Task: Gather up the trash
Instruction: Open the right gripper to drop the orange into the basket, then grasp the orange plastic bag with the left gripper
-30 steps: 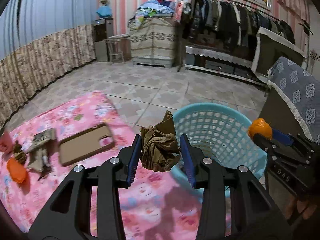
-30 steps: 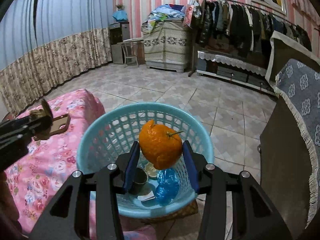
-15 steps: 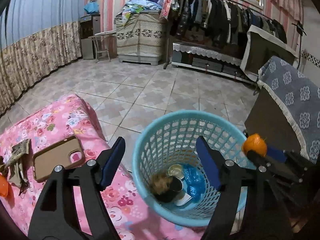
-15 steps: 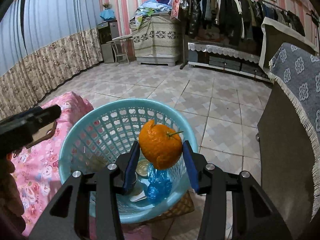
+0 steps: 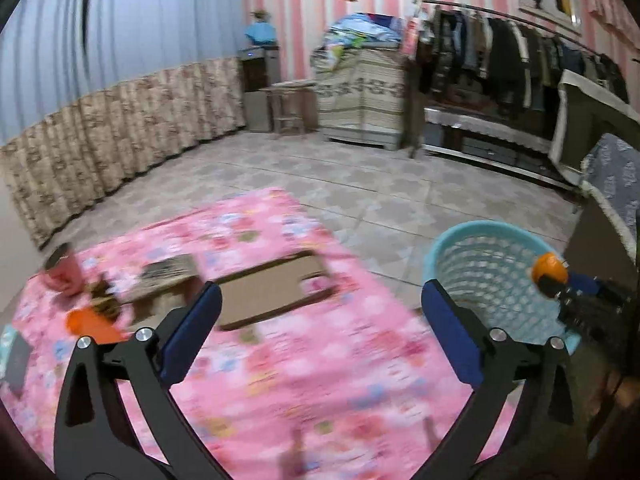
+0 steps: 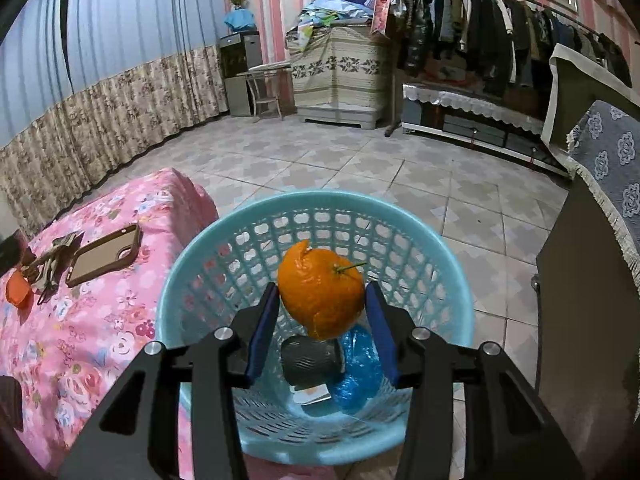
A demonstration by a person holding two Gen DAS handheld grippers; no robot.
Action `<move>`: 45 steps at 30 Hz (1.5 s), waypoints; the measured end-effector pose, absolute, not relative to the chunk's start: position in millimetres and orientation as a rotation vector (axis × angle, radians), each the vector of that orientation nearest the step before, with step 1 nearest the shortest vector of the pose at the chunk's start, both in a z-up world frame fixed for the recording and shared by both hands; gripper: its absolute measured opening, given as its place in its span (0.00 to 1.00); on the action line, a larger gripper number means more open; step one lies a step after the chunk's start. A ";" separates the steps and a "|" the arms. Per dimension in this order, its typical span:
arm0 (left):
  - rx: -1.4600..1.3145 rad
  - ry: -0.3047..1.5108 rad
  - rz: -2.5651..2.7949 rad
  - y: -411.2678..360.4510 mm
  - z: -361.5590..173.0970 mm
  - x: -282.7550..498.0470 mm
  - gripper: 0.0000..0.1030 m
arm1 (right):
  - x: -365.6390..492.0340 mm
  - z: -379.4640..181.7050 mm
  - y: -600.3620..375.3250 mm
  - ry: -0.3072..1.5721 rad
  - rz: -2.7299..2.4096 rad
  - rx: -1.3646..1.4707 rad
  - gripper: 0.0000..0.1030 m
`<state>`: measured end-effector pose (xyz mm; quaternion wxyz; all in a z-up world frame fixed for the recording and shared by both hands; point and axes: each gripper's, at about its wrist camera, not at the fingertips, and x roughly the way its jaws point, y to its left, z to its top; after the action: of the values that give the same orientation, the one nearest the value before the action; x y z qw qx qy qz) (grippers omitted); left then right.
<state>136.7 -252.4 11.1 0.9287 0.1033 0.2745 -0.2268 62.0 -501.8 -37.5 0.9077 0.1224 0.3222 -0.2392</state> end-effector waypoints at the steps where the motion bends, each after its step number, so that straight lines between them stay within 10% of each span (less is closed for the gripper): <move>1: 0.219 0.554 -0.439 -239.1 12.8 137.1 0.95 | 63.9 -37.9 -500.6 0.666 -0.492 0.256 0.46; 5: 0.207 0.550 -0.370 -193.0 20.8 145.0 0.95 | 70.1 -34.1 -493.5 0.668 -0.502 0.252 0.71; 25: 0.003 0.575 -0.067 14.1 43.6 232.8 0.95 | 139.7 17.3 -343.7 0.570 -0.229 0.132 0.75; 45: 0.065 0.753 -0.092 -25.6 -41.1 281.9 0.87 | 218.2 -27.1 -305.3 0.664 -0.131 0.131 0.75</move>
<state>281.9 -25.6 -41.1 0.9285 0.0315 0.3672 -0.0450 218.2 -305.3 -27.1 0.9412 0.0644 0.3253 -0.0642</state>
